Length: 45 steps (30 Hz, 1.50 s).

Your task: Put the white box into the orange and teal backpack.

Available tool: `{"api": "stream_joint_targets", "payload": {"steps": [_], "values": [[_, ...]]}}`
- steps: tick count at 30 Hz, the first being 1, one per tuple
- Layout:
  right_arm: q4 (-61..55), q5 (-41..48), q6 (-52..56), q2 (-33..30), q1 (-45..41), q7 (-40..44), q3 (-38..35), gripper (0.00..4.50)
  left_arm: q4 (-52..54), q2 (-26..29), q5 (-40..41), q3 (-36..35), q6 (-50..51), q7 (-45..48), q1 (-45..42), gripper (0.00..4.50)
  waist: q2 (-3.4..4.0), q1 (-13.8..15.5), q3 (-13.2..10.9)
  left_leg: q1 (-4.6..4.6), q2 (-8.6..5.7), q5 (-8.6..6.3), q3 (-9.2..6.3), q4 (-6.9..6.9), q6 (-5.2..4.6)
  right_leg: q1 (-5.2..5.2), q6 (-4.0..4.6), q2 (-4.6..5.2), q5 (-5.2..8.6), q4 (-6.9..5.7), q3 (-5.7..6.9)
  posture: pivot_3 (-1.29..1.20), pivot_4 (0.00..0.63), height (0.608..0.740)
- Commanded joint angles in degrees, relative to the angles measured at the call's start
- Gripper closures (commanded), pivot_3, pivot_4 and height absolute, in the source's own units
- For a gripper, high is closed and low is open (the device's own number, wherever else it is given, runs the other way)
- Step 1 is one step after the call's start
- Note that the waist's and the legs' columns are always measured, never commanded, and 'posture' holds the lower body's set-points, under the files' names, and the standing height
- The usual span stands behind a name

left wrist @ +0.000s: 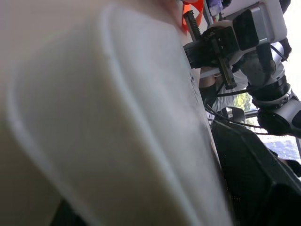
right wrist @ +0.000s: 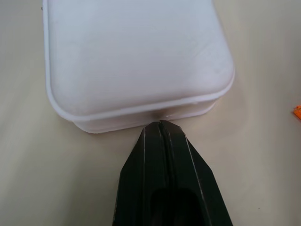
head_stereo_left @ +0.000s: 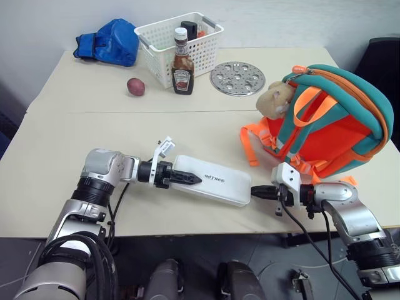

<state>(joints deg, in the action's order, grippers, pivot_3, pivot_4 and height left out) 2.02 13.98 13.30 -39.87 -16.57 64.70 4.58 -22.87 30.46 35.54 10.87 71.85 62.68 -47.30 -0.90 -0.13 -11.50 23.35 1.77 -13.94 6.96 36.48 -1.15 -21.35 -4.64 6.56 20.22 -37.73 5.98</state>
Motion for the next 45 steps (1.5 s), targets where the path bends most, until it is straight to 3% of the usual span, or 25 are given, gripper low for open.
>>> {"api": "stream_joint_targets", "payload": {"steps": [1,3,6,10,12,17,20,24,30,34,36,45], "values": [[-1.75,0.0,-0.01,0.07,0.94,-0.39,0.29,4.5,3.98,0.93,0.73,-1.12,-1.3,1.72,0.28,2.85,0.0,0.0,0.0,0.0,0.0,0.0,0.0,0.0,0.0,0.0,0.0,0.0,0.0,0.0,0.0,0.0,0.15,0.74],[-2.67,0.39,0.81,0.03,1.24,-1.08,-0.27,4.5,5.22,1.05,1.03,-2.16,-1.37,1.51,0.99,3.2,0.0,0.0,0.0,0.0,0.0,0.0,0.0,0.0,0.0,0.0,0.0,0.01,0.0,0.01,-0.01,0.0,0.15,0.74],[-6.37,1.76,3.26,-0.98,3.27,-3.0,-2.85,4.5,7.87,1.88,1.52,-4.41,-1.32,0.47,2.91,3.2,0.0,-0.03,0.0,0.0,0.01,0.0,-0.01,0.0,0.0,0.0,0.0,0.01,0.0,0.0,-0.01,0.0,0.15,0.74],[-15.53,6.91,9.86,-3.18,10.44,-6.38,-11.7,4.5,14.19,4.43,5.29,-11.82,1.66,-1.59,6.59,3.2,-0.01,-0.04,-0.01,0.08,0.03,0.0,-0.03,-0.03,0.0,-0.08,0.0,0.01,0.0,0.0,-0.01,0.0,0.15,0.74],[-20.72,12.36,15.44,-4.02,14.62,-7.62,-18.09,4.14,18.15,5.9,7.77,-16.28,3.42,-2.85,8.59,3.2,-0.03,0.01,-0.02,0.11,0.03,0.0,-0.04,-0.04,0.0,-0.09,0.0,0.02,0.0,0.02,-0.01,0.0,0.15,0.74],[-29.39,25.24,27.54,-2.53,21.48,-16.06,-37.3,2.5,29.47,8.31,14.74,-32.01,7.73,-8.78,13.84,3.2,-0.08,0.08,-0.04,0.1,0.02,-0.01,-0.15,-0.11,-0.02,-0.01,0.0,0.06,0.0,0.11,0.0,0.0,0.15,0.74],[-29.76,28.55,29.51,-0.18,19.72,-21.45,-39.34,1.39,33.45,7.53,17.61,-37.11,8.74,-12.44,16.08,3.2,-0.15,0.02,0.0,0.04,0.01,-0.02,-0.16,-0.2,-0.02,0.06,0.01,0.07,0.0,0.2,-0.01,0.0,0.15,0.74],[-26.72,29.31,30.65,4.1,11.33,-29.27,-35.17,0.05,37.46,5.37,21.22,-42.25,9.87,-18.23,17.86,3.2,-0.14,-0.12,0.0,-0.04,-0.02,0.01,-0.12,-0.32,0.03,0.07,0.02,0.06,0.01,0.23,-0.06,0.0,0.15,0.74],[-15.87,25.73,28.71,8.86,-1.01,-35.45,-28.63,0.05,39.66,3.89,25.51,-45.11,9.44,-24.97,17.5,3.2,-0.18,-0.11,-0.02,0.02,-0.04,0.05,-0.08,-0.34,0.08,-0.08,0.02,0.03,0.01,0.1,-0.06,0.0,0.15,0.74],[-7.55,25.34,24.89,12.09,-9.04,-33.98,-26.11,0.22,39.4,4.5,27.79,-46.1,8.7,-28.48,16.48,3.2,-0.19,-0.13,-0.03,0.06,-0.05,0.07,-0.07,-0.32,0.07,-0.13,0.02,0.01,0.01,0.07,-0.06,0.0,0.15,0.74],[-6.0,25.2,23.33,11.98,-10.0,-32.18,-25.56,0.61,39.54,4.87,28.51,-46.03,8.21,-29.76,16.66,3.2,-0.19,-0.11,-0.03,0.05,-0.05,0.07,-0.06,-0.32,0.07,-0.13,0.02,0.01,0.01,0.06,-0.06,0.0,0.15,0.74],[-6.88,26.78,21.74,8.41,-8.68,-21.17,-22.8,3.78,39.9,6.44,31.06,-46.43,5.65,-34.01,18.15,3.2,-0.2,-0.28,-0.03,0.06,-0.03,0.07,-0.06,-0.36,0.07,-0.14,0.02,0.0,0.01,0.08,-0.06,0.0,0.15,0.74]]}}
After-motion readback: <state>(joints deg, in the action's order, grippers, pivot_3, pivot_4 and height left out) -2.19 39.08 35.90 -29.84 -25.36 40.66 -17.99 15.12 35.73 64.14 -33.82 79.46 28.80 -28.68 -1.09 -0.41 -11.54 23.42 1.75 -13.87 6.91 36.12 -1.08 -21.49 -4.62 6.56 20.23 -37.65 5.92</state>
